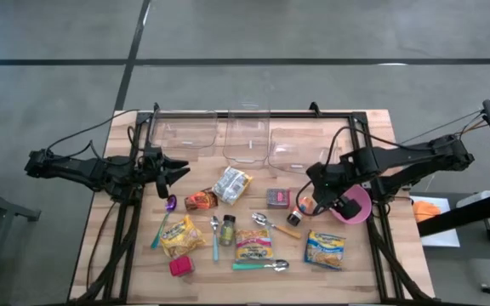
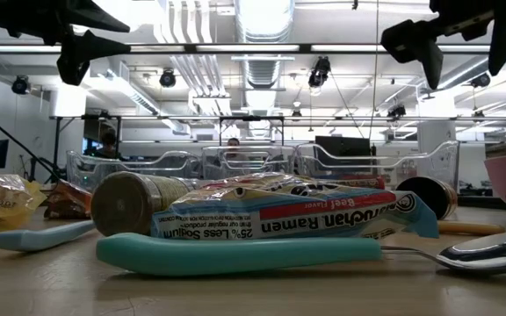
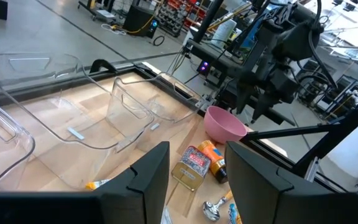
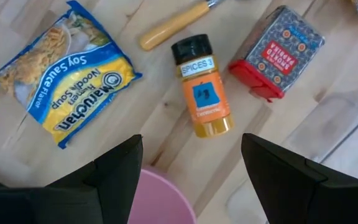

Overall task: Pick & Place Food Item
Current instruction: Put the right black seasoning bottle into the left transparent bin

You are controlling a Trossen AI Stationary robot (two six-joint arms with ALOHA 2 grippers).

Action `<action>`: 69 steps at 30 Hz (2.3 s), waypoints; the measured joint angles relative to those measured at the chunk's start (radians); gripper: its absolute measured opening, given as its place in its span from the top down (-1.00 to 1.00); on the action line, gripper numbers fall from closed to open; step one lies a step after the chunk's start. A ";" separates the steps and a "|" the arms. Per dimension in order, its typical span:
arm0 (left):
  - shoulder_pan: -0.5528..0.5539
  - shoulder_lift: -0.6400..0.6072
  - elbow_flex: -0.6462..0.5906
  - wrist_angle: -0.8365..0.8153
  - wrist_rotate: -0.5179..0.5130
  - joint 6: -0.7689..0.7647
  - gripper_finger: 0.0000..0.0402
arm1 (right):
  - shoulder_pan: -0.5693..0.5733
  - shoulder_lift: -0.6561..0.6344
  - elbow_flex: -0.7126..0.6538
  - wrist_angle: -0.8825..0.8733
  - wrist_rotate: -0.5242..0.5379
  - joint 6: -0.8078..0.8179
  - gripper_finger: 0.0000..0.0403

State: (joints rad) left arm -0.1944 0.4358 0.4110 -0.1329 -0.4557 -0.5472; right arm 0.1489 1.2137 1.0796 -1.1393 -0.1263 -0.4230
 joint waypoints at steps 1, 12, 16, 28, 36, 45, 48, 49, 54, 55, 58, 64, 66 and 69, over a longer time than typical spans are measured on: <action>0.000 0.000 0.000 0.000 0.000 0.000 0.19 | 0.004 0.000 -0.004 0.008 0.000 0.000 -0.35; 0.000 0.000 -0.007 -0.003 0.001 -0.001 0.19 | 0.039 0.069 -0.016 0.028 0.020 -0.031 -0.35; 0.000 0.000 -0.008 -0.003 0.001 -0.003 0.19 | 0.044 0.102 -0.016 0.028 0.024 -0.031 -0.35; 0.000 0.000 -0.008 -0.002 0.013 -0.002 0.19 | 0.056 0.170 -0.036 0.028 0.025 -0.033 -0.35; 0.000 0.000 -0.008 -0.001 0.023 0.036 0.19 | 0.059 0.173 -0.107 0.098 0.057 -0.076 -0.35; 0.000 0.000 -0.008 -0.001 0.023 0.048 0.19 | 0.064 0.205 -0.116 0.213 0.104 -0.161 -0.35; 0.000 0.000 -0.008 -0.002 0.026 0.053 0.19 | 0.068 0.239 -0.123 0.245 0.105 -0.186 -0.35; 0.000 0.000 -0.008 -0.003 0.027 0.053 0.19 | 0.069 0.252 -0.124 0.250 0.107 -0.190 -0.35; 0.000 0.000 -0.008 -0.006 0.030 0.053 0.19 | 0.069 0.322 -0.124 0.266 0.160 -0.198 -0.35; 0.000 0.000 -0.008 -0.007 0.030 0.053 0.19 | 0.069 0.335 -0.124 0.270 0.162 -0.207 -0.35; 0.000 0.000 -0.008 -0.010 0.030 0.053 0.19 | 0.071 0.370 -0.124 0.294 0.192 -0.210 -0.35; 0.000 0.000 -0.008 -0.027 0.030 0.053 0.19 | 0.071 0.423 -0.124 0.353 0.208 -0.209 -0.35; 0.000 0.000 -0.008 -0.027 0.030 0.052 0.19 | 0.071 0.435 -0.124 0.361 0.207 -0.205 -0.35; 0.000 0.000 -0.008 -0.027 0.030 0.050 0.19 | 0.071 0.451 -0.125 0.365 0.204 -0.178 -0.35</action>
State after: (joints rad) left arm -0.1944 0.4362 0.4026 -0.1602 -0.4255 -0.4976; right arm 0.2199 1.6643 0.9544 -0.7746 0.0773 -0.6015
